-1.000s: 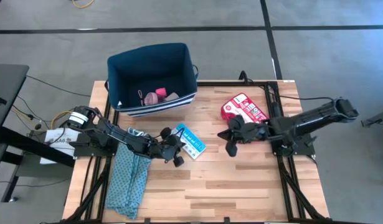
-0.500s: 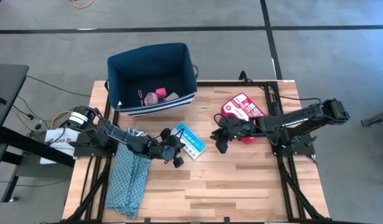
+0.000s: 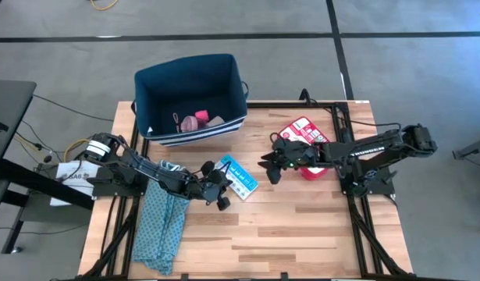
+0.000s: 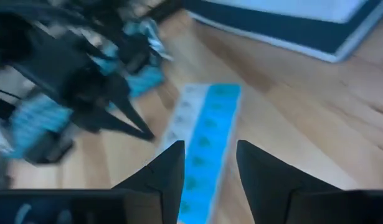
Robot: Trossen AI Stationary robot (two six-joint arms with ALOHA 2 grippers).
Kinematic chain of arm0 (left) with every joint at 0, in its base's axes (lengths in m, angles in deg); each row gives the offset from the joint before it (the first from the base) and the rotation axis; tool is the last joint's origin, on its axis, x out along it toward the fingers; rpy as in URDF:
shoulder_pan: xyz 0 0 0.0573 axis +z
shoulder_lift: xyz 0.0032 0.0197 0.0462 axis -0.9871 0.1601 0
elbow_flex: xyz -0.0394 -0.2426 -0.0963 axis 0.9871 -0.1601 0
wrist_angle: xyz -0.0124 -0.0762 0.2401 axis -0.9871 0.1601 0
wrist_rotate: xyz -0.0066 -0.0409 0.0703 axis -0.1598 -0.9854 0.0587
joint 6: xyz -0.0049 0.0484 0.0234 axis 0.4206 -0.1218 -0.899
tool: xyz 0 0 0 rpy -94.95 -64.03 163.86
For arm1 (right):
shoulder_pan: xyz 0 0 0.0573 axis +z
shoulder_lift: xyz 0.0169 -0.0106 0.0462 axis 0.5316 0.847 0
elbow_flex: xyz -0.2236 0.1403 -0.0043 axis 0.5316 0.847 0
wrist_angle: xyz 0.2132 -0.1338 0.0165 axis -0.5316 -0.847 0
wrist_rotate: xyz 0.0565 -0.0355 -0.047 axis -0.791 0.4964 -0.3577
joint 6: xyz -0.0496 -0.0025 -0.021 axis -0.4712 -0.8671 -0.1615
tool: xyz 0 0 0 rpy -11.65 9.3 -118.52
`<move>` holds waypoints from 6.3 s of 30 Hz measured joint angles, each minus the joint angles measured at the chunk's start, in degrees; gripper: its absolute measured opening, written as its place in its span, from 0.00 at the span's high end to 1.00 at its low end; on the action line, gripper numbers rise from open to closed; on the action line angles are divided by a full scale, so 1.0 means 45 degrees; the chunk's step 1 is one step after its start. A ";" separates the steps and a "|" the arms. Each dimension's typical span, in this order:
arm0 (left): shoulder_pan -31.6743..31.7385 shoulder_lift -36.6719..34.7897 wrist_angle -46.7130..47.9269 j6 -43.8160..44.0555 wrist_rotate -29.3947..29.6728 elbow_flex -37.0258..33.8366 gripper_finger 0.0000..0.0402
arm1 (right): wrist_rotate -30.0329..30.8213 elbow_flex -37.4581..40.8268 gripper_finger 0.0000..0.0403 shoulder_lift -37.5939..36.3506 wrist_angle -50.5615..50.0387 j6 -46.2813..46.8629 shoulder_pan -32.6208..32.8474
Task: Pick & place medical supplies in basket/bin
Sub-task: Put the blue white pill organizer into theblue bin
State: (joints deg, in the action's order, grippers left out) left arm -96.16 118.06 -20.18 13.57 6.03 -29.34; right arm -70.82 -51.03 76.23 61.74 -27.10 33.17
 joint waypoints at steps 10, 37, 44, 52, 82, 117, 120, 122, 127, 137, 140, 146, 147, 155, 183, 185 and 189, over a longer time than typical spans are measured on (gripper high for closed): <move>0.0000 0.0000 0.0023 0.0005 -0.0261 0.0000 1.00 | -0.3491 -0.0005 0.66 0.1616 0.1685 0.0674 -0.0349; 0.0176 0.0000 0.2037 0.1655 0.0246 0.0000 1.00 | -0.4408 -0.1783 0.50 0.4599 -0.0676 0.0539 -0.1757; 0.0487 0.0000 0.2051 0.1879 0.0364 0.0000 1.00 | -0.5603 -0.1778 0.50 0.4599 -0.0699 0.0549 -0.2255; 0.0627 0.0609 0.1638 0.2157 -0.0059 0.0000 1.00 | -0.6077 -0.1841 0.50 0.5364 -0.0248 0.0554 -0.2350; 0.0419 0.0802 0.2084 0.2216 -0.0983 0.0034 1.00 | -0.8383 -0.4734 0.50 0.7848 -0.2350 0.0376 -0.2408; -0.1020 0.0856 0.2292 0.3249 -0.0085 -0.0034 1.00 | -0.9172 -0.4711 0.50 0.7848 -0.0558 0.2349 -0.1188; -0.1020 0.0894 0.2013 0.3254 -0.0164 -0.0049 1.00 | -0.9096 -0.4721 0.50 0.7843 -0.0266 0.2369 -0.1039; -0.1010 0.0924 0.1784 0.3100 -0.0334 -0.0075 1.00 | -0.8994 -0.4721 0.50 0.7843 -0.0271 0.2367 -0.0980; -0.1030 0.0937 0.1374 0.2754 -0.0481 -0.0092 1.00 | -0.8735 -0.4716 0.50 0.7848 -0.0387 0.2273 -0.0883; -0.1025 0.0908 0.0946 0.2641 -0.0242 -0.0068 1.00 | -0.8741 -0.4716 0.50 0.7843 -0.0950 0.1988 -0.0903; -0.1039 0.0908 0.0478 0.2207 -0.0322 -0.0068 1.00 | -0.8751 -0.4716 0.50 0.7838 -0.1065 0.1693 -0.0903; -0.1025 0.0865 -0.0688 0.1655 0.0568 -0.0030 1.00 | -0.8679 -0.4716 0.50 0.7839 -0.0957 0.1529 -0.0898; -0.1025 0.0852 -0.0915 0.1546 0.0747 -0.0005 1.00 | -0.8653 -0.4716 0.50 0.7843 -0.0986 0.1530 -0.0898; -0.1029 0.0835 -0.1110 0.1288 0.0649 0.0013 1.00 | -0.8659 -0.4716 0.59 0.7858 -0.1232 0.0886 -0.0898; -0.4471 -0.3637 -0.1285 -0.4391 0.4087 0.0860 1.00 | -0.7762 -0.5934 0.67 0.7877 0.3238 -0.0765 -0.0073; -0.4905 -0.4029 -0.1302 -0.4862 0.5124 0.0865 1.00 | -0.7225 -0.6570 0.67 0.7877 0.3677 -0.1379 0.0105; -0.5902 -0.4573 -0.1256 -0.6041 0.7419 0.0865 1.00 | -0.6978 -0.8204 0.67 0.7877 0.3409 -0.2361 0.0209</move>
State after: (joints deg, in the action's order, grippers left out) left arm -122.72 97.48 -25.83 -13.62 39.41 -25.44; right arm -102.22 -87.95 111.67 77.08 -37.73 34.11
